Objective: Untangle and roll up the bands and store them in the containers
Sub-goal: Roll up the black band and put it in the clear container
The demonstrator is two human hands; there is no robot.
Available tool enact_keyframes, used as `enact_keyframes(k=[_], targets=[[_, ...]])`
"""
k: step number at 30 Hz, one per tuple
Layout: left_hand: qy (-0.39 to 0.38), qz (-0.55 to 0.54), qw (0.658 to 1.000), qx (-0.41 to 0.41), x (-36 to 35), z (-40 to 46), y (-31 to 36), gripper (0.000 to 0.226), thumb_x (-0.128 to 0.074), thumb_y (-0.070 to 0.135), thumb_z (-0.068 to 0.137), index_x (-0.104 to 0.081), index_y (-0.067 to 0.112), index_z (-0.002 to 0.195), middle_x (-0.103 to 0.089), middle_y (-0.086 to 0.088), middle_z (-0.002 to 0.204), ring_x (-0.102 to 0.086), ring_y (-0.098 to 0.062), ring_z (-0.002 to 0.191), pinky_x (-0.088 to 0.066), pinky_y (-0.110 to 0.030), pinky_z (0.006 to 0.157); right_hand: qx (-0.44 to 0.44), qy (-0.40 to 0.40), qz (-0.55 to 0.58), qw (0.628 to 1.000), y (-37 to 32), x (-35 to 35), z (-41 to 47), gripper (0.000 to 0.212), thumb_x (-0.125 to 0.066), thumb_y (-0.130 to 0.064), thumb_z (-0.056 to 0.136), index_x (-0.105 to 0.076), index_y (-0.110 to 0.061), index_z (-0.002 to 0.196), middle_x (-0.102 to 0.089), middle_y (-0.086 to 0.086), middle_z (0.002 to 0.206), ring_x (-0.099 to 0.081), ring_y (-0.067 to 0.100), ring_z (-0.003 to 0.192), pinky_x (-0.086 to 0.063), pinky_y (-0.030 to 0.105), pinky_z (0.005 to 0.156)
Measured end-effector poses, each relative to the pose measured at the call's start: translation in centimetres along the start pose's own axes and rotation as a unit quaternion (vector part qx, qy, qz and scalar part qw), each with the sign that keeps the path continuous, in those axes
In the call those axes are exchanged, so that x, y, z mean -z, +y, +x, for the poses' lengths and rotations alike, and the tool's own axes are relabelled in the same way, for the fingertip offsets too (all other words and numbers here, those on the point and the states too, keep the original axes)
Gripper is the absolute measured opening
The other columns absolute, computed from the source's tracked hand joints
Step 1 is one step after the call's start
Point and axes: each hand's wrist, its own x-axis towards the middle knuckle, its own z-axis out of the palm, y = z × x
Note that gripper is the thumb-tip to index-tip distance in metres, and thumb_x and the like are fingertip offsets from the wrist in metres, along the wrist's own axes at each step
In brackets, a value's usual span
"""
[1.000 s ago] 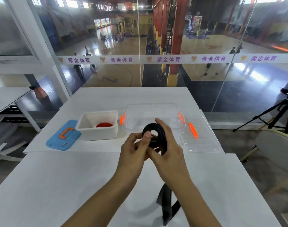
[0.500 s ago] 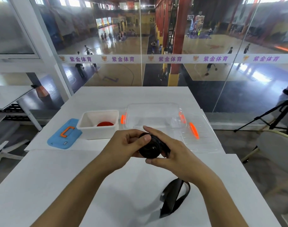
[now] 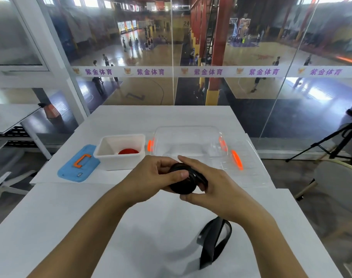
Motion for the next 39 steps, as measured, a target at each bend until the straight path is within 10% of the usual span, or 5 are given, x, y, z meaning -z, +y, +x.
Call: enact_keyframes(k=[4,13,22,31,39], targets=[[0.090,-0.078,0.991,-0.059,-1.2,0.1,0.2,0.018,-0.069,0.011,0.093,-0.073,0.006,0.110,-0.081,-0.008,0.097,-0.079,-0.019,0.091,-0.061,-0.022,0.075,-0.028,0.062,0.018,0.998,-0.3,0.5,-0.1,0.068,-0.081,-0.055,0.075,-0.046,-0.059,0.133,-0.061,-0.021,0.077,-0.052,0.006,0.068,-0.047,0.025,0.070],[0.207,-0.239,0.943,-0.107,-3.9,0.7,1.2,0.041,-0.069,0.032,0.083,-0.073,0.007,0.114,-0.080,-0.009,0.105,-0.076,-0.024,0.102,-0.062,-0.035,0.087,0.026,0.198,0.101,0.975,-1.8,-1.6,-0.2,0.095,-0.083,-0.035,0.084,-0.024,-0.057,0.155,-0.056,-0.047,0.112,-0.058,-0.014,0.097,-0.046,0.013,0.087],[0.179,-0.282,0.942,-0.031,-6.2,0.4,0.9,0.040,-0.064,0.044,0.084,-0.076,0.017,0.112,-0.080,-0.002,0.109,-0.075,-0.016,0.107,-0.054,-0.033,0.098,0.030,0.292,0.151,0.944,-1.4,-3.2,0.8,0.082,-0.084,-0.026,0.082,-0.043,-0.048,0.149,-0.064,-0.019,0.136,-0.061,0.006,0.128,-0.054,0.034,0.107],[-0.017,-0.103,0.995,0.000,-0.8,-0.1,1.3,0.029,-0.071,0.025,0.087,-0.076,0.017,0.115,-0.079,-0.008,0.110,-0.076,-0.021,0.103,-0.061,-0.031,0.081,0.060,0.031,0.094,0.993,-0.2,0.5,-0.1,0.087,-0.090,-0.016,0.080,-0.047,-0.054,0.146,-0.063,-0.024,0.136,-0.059,0.005,0.130,-0.048,0.031,0.111],[0.057,-0.008,0.998,-0.033,-1.2,-0.1,1.2,0.019,-0.075,0.015,0.089,-0.077,0.017,0.108,-0.081,-0.001,0.098,-0.077,-0.015,0.095,-0.060,-0.025,0.080,0.048,0.026,0.095,0.994,-0.1,0.4,0.1,0.089,-0.088,-0.021,0.081,-0.041,-0.060,0.146,-0.065,-0.019,0.133,-0.066,0.016,0.118,-0.050,0.034,0.110]])
